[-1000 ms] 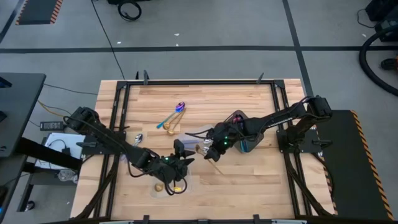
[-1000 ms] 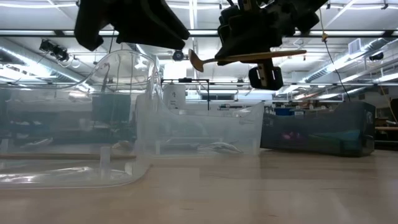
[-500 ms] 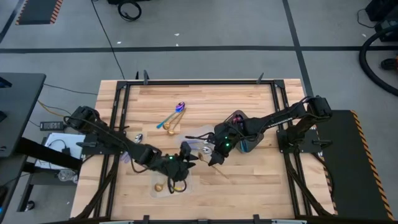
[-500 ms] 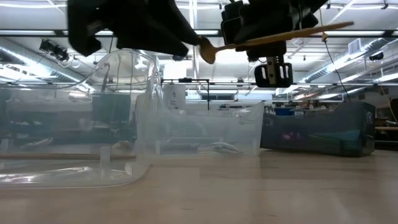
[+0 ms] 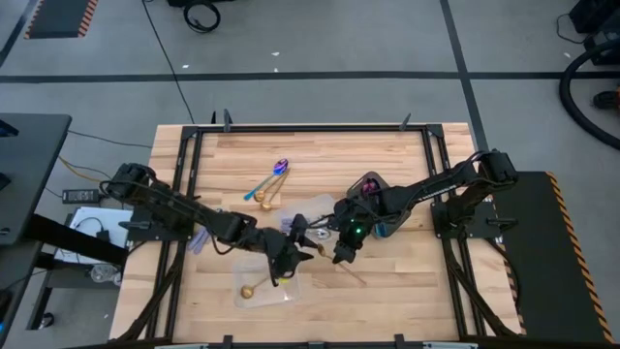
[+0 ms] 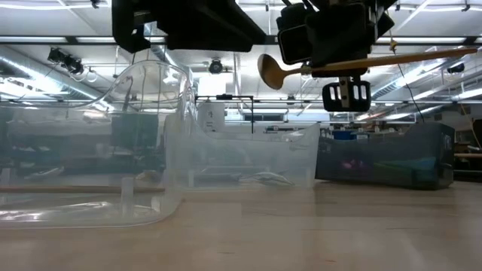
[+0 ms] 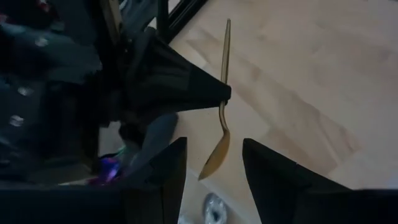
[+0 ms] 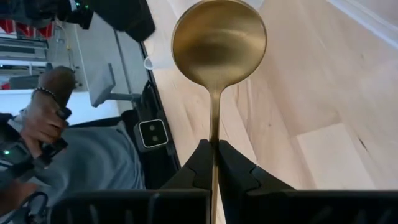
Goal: Sort silverware by color (type)
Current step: Put the gold spoon into the bottom transparent bin
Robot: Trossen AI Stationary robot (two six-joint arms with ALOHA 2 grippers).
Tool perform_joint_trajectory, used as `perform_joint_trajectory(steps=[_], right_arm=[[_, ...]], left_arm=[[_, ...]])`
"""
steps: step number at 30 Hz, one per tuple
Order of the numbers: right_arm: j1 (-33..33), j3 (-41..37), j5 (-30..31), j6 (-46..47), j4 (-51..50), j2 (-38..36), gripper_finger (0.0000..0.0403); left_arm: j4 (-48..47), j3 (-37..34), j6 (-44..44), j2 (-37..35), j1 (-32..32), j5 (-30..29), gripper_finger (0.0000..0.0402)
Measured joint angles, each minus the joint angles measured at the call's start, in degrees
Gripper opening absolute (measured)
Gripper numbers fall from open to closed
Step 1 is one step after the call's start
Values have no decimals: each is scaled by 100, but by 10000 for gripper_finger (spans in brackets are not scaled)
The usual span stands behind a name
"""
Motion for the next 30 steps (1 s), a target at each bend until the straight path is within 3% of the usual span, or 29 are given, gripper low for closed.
perform_joint_trajectory(steps=[9, 13, 30], right_arm=[[46, 0, -166, -44, 410, 0, 14], [42, 0, -301, -120, 558, 0, 14], [-87, -2, -469, -883, 967, -9, 19]], left_arm=[[9, 0, -306, 0, 299, 942, 164], [0, 0, -334, 0, 308, 1081, 154], [-97, -4, -474, 11, 277, 1675, 20]])
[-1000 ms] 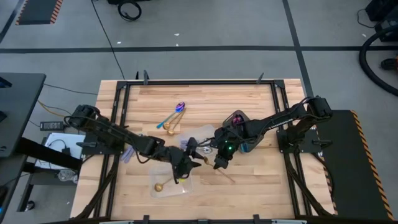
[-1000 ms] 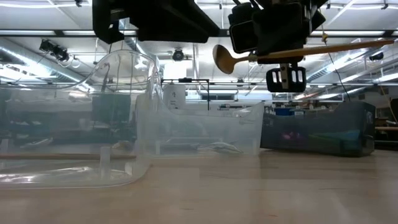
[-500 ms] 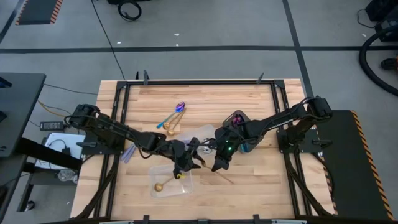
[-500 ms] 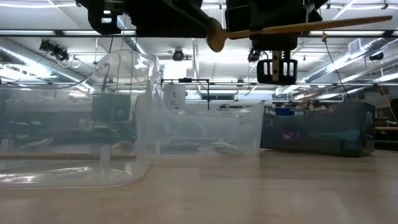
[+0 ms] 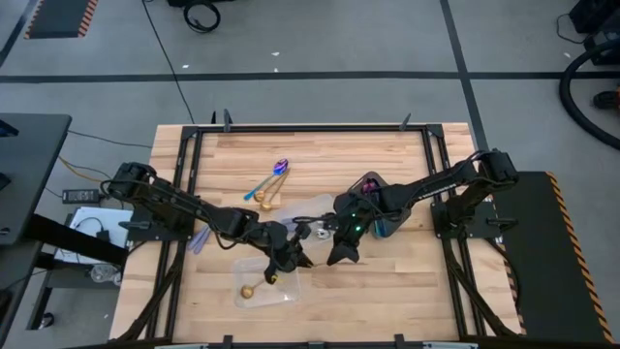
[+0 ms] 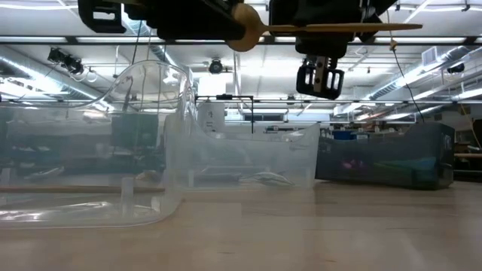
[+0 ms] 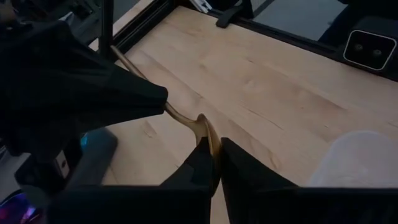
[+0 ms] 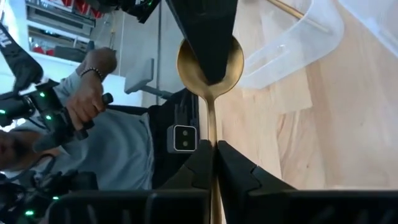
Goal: Sort silverware by color (type)
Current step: Put the gold spoon into the bottom transparent bin
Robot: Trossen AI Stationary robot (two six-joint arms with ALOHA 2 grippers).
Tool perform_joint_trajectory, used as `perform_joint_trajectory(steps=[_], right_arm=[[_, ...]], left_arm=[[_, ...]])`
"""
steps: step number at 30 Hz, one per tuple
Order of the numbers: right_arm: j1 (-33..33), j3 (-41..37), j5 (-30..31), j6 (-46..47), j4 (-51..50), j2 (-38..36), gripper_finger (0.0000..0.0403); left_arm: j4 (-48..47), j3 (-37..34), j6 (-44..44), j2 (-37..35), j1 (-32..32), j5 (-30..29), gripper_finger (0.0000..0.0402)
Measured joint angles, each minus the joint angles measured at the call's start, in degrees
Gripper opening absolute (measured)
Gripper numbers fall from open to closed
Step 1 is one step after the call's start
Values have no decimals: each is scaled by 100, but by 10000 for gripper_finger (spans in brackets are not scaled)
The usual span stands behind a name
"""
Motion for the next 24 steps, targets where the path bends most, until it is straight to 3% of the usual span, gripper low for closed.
perform_joint_trajectory(steps=[6, 17, 24], right_arm=[[11, 0, 357, -196, 82, 2, 57], [-172, 0, 299, -472, 157, -128, 153], [-219, 0, 465, -912, -415, -362, 177]], left_arm=[[6, 0, -14, 0, 2, -107, 20], [-121, 3, -346, 0, -87, -97, 19], [-745, 5, -1413, -67, -457, -208, 19]])
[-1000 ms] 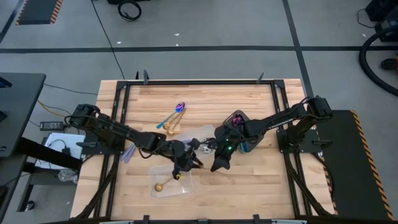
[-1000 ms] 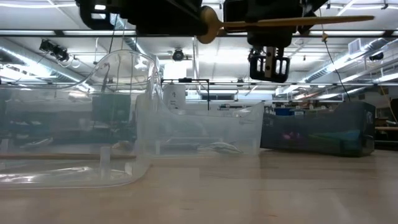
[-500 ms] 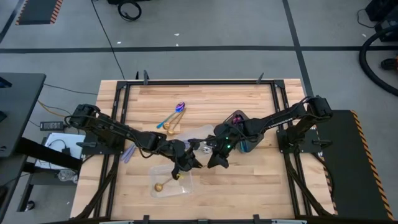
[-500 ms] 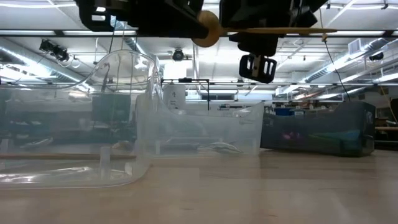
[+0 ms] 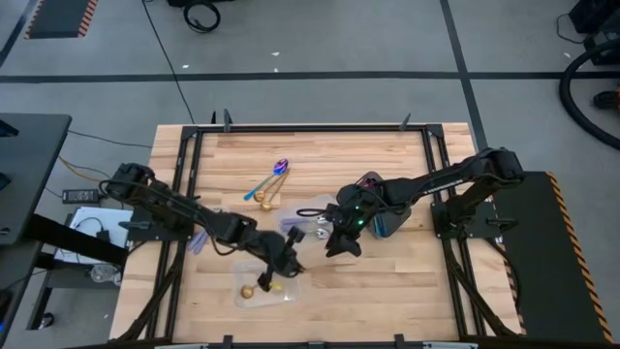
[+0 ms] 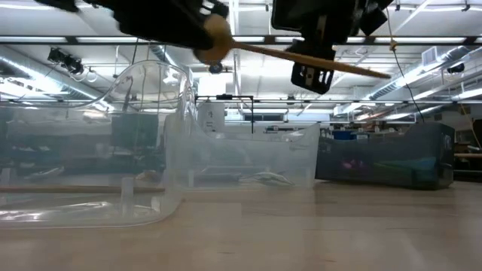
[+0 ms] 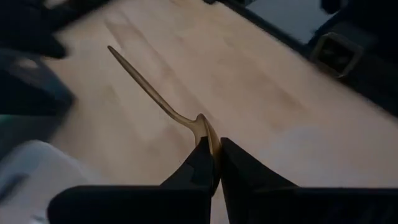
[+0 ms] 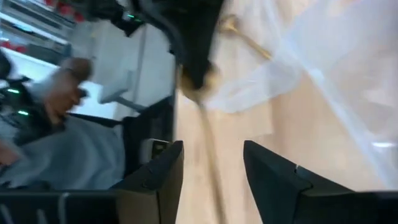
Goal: Sort silverware by color (type)
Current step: Put the gold spoon into the bottom transparent bin
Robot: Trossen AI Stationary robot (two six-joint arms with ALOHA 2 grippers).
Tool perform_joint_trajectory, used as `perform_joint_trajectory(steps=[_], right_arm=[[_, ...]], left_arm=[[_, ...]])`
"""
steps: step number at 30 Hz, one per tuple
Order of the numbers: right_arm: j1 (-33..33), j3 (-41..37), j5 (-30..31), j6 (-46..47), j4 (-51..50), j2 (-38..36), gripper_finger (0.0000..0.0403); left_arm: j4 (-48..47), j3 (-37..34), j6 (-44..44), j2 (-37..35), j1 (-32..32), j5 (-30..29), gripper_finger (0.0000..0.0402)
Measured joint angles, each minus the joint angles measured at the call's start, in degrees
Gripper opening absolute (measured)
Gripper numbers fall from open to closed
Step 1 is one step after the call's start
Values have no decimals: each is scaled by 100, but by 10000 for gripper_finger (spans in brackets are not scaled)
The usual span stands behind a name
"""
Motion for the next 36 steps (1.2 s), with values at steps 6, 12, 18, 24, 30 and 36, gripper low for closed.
perform_joint_trajectory(steps=[6, 12, 18, 24, 30, 36], right_arm=[[128, 0, 486, -297, -455, -25, 176], [218, 0, 808, -467, -529, -57, 174], [226, 0, 1264, -840, -853, -277, 174], [171, 0, 1837, -1017, -1005, -359, 174], [115, 0, 1825, -1042, -1005, -359, 174], [65, 0, 1812, -1059, -1006, -359, 174]], left_arm=[[-713, 4, -1283, -258, -520, -407, 19], [-1499, 4, -2442, -677, -1356, -1973, 19], [-2186, 1, -3954, -669, -2399, -3684, 20], [-2358, -1, -4796, -671, -3258, -4801, 20], [-2841, 1, -5973, -674, -3759, -4870, 21], [-3281, -3, -6748, -651, -4040, -4796, 20]])
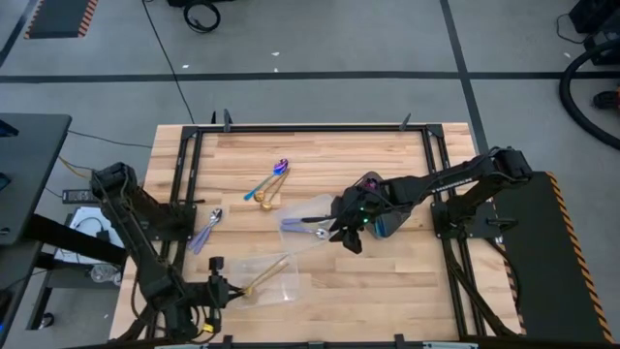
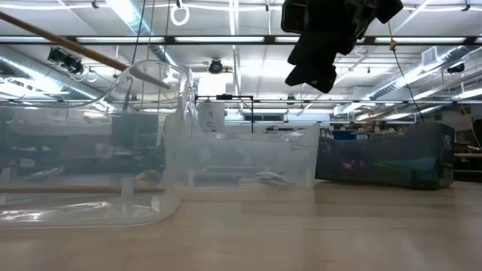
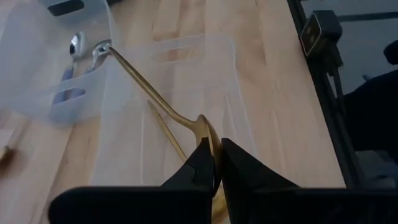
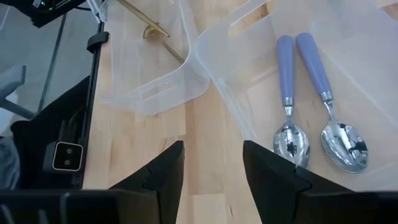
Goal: Sort silverware by color (type)
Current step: Put the gold spoon into the bottom transparent bin, then put the violet spoon into the top transparent bin
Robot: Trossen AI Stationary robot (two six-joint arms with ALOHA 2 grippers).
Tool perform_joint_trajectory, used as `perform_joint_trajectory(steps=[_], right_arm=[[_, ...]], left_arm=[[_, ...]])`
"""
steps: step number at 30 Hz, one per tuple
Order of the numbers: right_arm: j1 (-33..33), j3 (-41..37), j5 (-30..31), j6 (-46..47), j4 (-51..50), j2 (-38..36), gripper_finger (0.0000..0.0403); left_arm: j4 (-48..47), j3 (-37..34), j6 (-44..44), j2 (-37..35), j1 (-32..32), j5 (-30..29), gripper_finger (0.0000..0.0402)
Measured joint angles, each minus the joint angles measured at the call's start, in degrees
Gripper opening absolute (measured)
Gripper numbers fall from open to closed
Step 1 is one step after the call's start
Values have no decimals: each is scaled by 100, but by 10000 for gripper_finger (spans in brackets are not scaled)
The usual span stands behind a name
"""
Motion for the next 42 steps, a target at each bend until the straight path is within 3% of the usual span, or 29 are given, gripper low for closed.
perform_joint_trajectory(steps=[10, 19, 27, 33, 42], right_arm=[[-33, 0, -4, 0, -6, 0, 174], [30, 0, -7, 20, -21, 0, 174], [96, 0, -7, 104, -23, 2, 174], [96, 0, -7, 109, -25, 1, 174], [120, 0, 328, 35, 5, 2, 174]], left_arm=[[95, 0, 237, 522, 293, 385, 20], [152, 0, 551, 567, 570, 830, 22], [58, 0, 469, 569, 651, 976, 69], [-132, 0, 148, 500, 651, 985, 108], [-1024, 4, -900, -218, 764, 859, 104]])
